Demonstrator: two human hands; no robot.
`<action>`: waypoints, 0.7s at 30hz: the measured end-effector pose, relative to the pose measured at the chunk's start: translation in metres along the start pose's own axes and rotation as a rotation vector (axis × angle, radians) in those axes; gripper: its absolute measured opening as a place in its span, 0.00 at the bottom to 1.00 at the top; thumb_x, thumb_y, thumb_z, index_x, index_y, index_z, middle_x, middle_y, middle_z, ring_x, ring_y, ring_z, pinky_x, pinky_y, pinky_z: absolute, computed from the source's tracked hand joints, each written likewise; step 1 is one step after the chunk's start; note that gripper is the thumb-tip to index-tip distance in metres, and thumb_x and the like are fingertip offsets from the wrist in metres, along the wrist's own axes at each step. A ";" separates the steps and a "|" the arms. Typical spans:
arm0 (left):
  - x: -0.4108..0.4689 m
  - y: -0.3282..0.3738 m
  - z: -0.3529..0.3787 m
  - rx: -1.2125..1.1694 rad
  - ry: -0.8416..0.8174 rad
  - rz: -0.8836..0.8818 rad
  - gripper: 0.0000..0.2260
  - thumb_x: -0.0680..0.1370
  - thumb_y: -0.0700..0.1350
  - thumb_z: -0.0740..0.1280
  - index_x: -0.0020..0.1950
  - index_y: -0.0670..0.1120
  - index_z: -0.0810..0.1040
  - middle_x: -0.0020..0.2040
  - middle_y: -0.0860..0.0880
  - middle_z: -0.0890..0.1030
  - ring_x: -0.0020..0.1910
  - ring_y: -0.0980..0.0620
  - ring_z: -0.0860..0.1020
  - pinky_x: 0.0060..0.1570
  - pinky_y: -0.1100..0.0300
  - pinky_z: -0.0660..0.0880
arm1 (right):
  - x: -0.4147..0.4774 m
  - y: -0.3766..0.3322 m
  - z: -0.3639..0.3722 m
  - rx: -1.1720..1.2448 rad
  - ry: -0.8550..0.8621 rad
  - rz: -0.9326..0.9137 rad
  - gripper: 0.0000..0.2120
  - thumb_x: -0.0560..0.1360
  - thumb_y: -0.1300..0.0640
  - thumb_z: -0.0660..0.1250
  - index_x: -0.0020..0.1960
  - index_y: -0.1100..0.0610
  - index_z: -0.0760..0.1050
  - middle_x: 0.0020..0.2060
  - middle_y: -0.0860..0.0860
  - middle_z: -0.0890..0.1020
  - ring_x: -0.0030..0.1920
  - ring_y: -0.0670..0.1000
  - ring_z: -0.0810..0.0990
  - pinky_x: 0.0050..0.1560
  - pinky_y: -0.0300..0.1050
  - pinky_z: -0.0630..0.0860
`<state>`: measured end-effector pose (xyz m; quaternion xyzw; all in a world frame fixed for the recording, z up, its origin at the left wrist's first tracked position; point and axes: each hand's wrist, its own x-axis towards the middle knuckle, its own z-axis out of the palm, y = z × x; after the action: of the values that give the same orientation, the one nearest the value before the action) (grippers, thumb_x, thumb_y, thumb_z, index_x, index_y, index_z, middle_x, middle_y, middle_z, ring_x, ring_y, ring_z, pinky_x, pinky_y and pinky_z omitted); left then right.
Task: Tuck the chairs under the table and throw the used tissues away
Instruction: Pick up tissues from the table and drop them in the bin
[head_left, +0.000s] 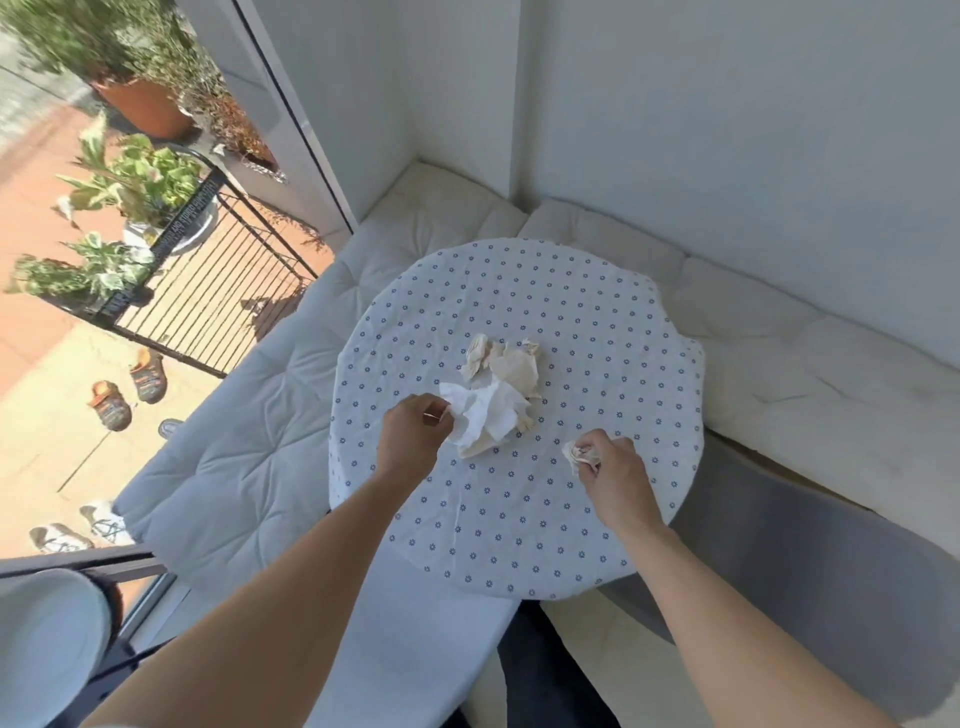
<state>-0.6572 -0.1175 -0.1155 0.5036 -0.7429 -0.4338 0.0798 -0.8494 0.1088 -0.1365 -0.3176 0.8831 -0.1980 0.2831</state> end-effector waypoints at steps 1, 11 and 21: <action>-0.010 0.001 -0.010 -0.025 0.011 0.010 0.03 0.78 0.46 0.71 0.48 0.49 0.84 0.46 0.53 0.84 0.44 0.58 0.83 0.42 0.60 0.80 | -0.011 -0.007 -0.003 0.006 0.015 -0.004 0.12 0.80 0.63 0.69 0.58 0.50 0.74 0.53 0.54 0.71 0.39 0.44 0.74 0.34 0.33 0.68; -0.143 -0.034 -0.120 -0.127 0.118 0.094 0.01 0.77 0.46 0.72 0.46 0.52 0.84 0.44 0.55 0.85 0.43 0.60 0.83 0.38 0.67 0.76 | -0.134 -0.085 0.016 0.002 0.082 -0.120 0.11 0.81 0.58 0.69 0.59 0.47 0.73 0.53 0.54 0.73 0.43 0.43 0.76 0.38 0.34 0.70; -0.294 -0.164 -0.206 -0.095 0.269 -0.048 0.01 0.75 0.44 0.73 0.46 0.49 0.84 0.41 0.52 0.85 0.38 0.58 0.83 0.39 0.66 0.77 | -0.241 -0.159 0.101 -0.064 -0.041 -0.340 0.10 0.80 0.53 0.70 0.57 0.45 0.71 0.51 0.52 0.74 0.44 0.46 0.76 0.40 0.42 0.75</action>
<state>-0.2903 -0.0120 -0.0149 0.5702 -0.6920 -0.3989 0.1919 -0.5606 0.1395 -0.0389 -0.4751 0.8166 -0.2081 0.2530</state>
